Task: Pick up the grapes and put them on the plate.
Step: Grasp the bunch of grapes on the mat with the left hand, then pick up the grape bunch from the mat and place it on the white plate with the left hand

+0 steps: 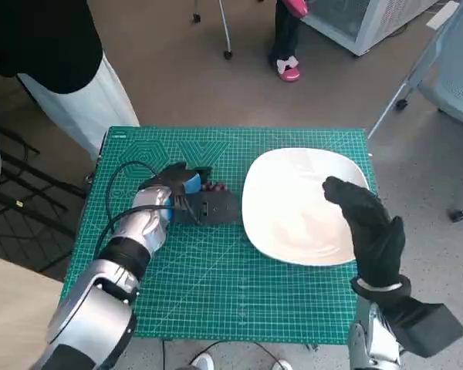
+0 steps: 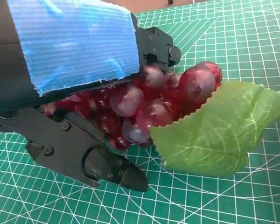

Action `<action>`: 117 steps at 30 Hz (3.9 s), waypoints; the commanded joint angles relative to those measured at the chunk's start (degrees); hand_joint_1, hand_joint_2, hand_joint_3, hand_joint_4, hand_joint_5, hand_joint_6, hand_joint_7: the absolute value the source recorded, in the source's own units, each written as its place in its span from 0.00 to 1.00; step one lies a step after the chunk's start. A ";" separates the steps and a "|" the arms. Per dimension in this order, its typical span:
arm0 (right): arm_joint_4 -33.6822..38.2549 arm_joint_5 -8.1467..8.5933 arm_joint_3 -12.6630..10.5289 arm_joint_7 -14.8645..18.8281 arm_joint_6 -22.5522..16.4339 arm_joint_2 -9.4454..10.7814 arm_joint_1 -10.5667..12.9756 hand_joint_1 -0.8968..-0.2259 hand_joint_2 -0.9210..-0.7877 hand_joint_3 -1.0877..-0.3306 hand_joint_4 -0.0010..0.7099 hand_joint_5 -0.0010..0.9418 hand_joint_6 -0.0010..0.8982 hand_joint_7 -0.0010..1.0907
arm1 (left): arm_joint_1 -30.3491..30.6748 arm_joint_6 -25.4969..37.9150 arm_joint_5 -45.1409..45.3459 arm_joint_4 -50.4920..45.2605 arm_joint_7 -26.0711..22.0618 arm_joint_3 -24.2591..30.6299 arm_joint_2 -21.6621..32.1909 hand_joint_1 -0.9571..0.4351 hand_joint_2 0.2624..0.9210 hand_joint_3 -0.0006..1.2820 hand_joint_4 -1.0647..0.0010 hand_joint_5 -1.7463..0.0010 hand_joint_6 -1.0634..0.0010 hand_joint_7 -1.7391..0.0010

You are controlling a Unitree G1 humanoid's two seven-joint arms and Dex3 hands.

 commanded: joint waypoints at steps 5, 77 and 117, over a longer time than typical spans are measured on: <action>0.02 -0.09 -0.04 -0.24 0.87 0.14 1.55 0.45 0.00 0.24 0.65 0.01 0.09 0.47 | 0.96 -0.19 -0.65 1.33 -0.70 -1.18 -0.67 0.50 0.73 0.01 1.00 1.00 0.83 0.99; -0.78 0.88 -1.18 0.19 3.09 -0.72 1.38 0.44 0.00 0.25 0.65 0.01 0.10 0.48 | 0.47 -2.93 -0.54 3.70 5.88 -5.51 -1.86 0.69 1.00 0.17 0.56 0.17 0.51 0.29; -2.02 -0.64 -0.74 -0.95 4.76 -1.11 1.19 0.43 0.00 0.25 0.66 0.01 0.10 0.47 | 5.24 1.53 -2.27 -29.84 -1.29 0.06 8.24 0.69 1.00 0.15 0.49 0.16 0.50 0.36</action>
